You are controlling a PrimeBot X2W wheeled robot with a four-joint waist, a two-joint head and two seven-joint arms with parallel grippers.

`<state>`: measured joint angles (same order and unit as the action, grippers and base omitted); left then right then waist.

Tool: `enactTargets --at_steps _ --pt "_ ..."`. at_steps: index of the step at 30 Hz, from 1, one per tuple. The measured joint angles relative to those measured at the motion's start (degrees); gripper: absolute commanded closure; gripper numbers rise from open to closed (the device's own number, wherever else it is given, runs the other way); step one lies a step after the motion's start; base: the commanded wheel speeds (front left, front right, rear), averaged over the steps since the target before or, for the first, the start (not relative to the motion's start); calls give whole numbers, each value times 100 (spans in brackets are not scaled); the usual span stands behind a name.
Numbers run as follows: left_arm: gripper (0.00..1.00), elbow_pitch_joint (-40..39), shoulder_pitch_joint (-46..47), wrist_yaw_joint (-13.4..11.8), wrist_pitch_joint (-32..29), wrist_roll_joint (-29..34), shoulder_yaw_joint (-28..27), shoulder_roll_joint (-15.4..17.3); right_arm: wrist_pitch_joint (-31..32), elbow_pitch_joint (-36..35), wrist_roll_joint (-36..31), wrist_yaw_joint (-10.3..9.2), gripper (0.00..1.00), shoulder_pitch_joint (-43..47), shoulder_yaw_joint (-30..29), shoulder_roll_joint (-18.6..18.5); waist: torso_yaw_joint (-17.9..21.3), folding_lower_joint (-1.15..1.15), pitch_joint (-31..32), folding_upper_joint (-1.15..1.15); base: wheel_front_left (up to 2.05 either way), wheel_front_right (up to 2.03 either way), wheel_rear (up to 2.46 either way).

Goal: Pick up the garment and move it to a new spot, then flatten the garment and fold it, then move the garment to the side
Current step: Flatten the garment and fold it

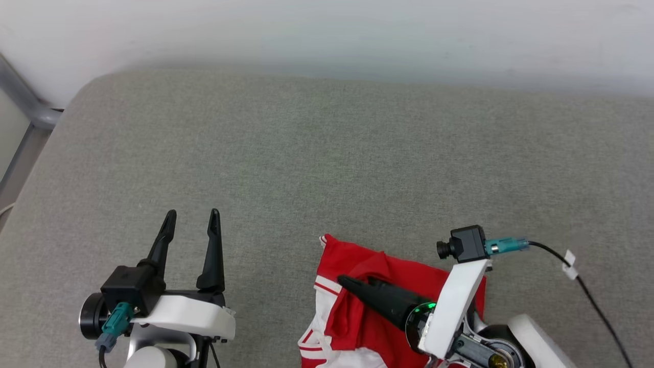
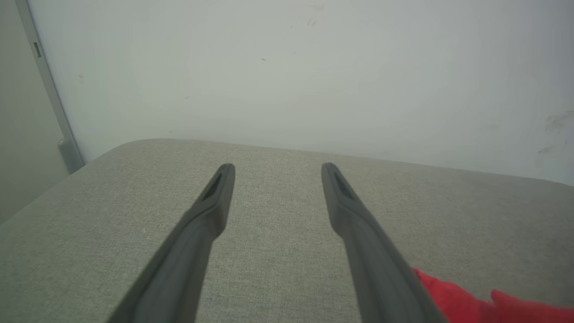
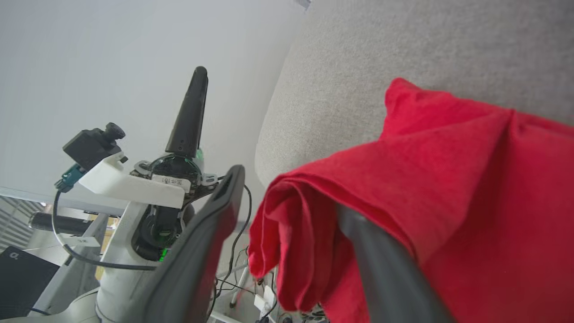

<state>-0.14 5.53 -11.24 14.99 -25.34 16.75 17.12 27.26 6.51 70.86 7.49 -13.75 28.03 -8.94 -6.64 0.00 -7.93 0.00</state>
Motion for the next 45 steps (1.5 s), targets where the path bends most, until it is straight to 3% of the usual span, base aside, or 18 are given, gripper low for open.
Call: enactTargets --at_steps 7,11,14,19,22,28,35,45 --pt "0 74 -169 14 7 22 -47 2 -918 -177 -1015 1 0 -160 630 -801 166 0 284 0 0 0 0" --pt "0 73 -219 -8 8 23 -52 23 -1435 -220 -1582 1 0 -203 564 -1045 225 0 405 0 0 0 0" --pt "0 65 -348 -48 8 23 -79 49 -2108 -104 -2452 0 0 -94 22 -1165 322 0 556 0 0 0 0" --pt "0 31 -470 -141 8 85 -121 94 -2743 -115 -3689 1 0 313 -1072 -1017 482 0 703 0 0 0 0" --pt "0 22 -543 -190 8 152 -145 122 -2964 -339 -4369 1 0 605 -1697 -739 574 0 785 0 0 0 0" --pt "0 9 -829 -268 8 270 -234 170 -3082 -878 -5209 1 0 1177 -2502 -243 748 -1 961 0 0 0 0" --pt "0 26 -1099 -233 8 393 -355 153 -2881 -1181 -5591 1 0 1689 -2725 -22 798 -1 1097 0 0 0 0" --pt "0 47 -1337 -12 8 604 -737 -155 -2606 -1605 -5917 1 0 2135 -2794 136 799 -1 1136 0 0 0 0"
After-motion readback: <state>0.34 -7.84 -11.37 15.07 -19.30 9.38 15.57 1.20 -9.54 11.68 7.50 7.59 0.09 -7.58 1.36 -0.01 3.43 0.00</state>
